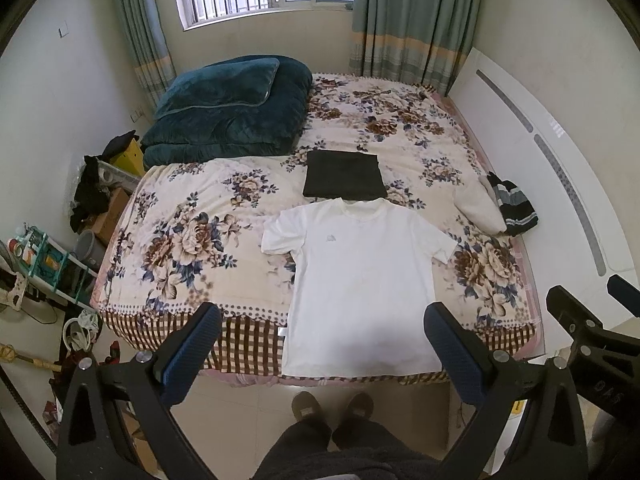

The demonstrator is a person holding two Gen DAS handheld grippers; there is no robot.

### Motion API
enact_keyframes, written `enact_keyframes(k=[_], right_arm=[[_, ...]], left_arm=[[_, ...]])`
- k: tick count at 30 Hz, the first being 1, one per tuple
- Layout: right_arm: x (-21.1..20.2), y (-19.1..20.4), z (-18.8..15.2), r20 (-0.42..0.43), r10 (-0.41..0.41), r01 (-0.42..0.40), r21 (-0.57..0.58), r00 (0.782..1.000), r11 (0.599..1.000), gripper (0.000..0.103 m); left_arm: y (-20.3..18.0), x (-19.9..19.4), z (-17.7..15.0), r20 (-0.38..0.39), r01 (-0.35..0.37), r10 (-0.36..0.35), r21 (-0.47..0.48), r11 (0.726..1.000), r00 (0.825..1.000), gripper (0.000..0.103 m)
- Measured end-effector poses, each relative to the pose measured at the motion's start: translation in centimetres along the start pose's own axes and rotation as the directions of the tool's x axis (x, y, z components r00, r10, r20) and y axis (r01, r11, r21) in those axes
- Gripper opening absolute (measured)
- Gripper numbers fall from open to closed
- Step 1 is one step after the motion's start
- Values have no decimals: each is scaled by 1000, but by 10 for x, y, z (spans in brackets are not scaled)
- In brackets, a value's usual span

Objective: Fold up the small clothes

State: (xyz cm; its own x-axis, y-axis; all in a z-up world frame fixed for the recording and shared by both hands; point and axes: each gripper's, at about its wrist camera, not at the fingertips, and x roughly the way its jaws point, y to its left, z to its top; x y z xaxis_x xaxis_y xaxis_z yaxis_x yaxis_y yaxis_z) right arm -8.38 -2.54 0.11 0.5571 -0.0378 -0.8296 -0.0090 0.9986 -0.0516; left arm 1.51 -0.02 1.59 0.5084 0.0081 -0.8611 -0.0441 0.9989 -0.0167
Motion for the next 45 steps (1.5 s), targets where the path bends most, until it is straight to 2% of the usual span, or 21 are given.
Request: enact_keyframes(k=[4, 6, 11, 45], right_arm=[[1, 0, -2, 3, 1, -1, 1, 1000, 1000, 103], [-9, 0, 15, 7, 1, -1, -2, 1000, 1000, 103], [-12, 0, 24, 10, 1, -1, -3, 1000, 1000, 103], [-15, -3, 21, 21, 1, -1, -3, 1000, 1000, 103]], left_arm=[[2, 0, 2, 1, 0, 0, 2, 1000, 1000, 103], [2, -1, -1, 2, 3, -3, 1, 1000, 1000, 103], [1, 0, 0, 2, 1, -1, 1, 1000, 1000, 103], [1, -4, 4, 10, 1, -1, 1, 1000, 1000, 103]])
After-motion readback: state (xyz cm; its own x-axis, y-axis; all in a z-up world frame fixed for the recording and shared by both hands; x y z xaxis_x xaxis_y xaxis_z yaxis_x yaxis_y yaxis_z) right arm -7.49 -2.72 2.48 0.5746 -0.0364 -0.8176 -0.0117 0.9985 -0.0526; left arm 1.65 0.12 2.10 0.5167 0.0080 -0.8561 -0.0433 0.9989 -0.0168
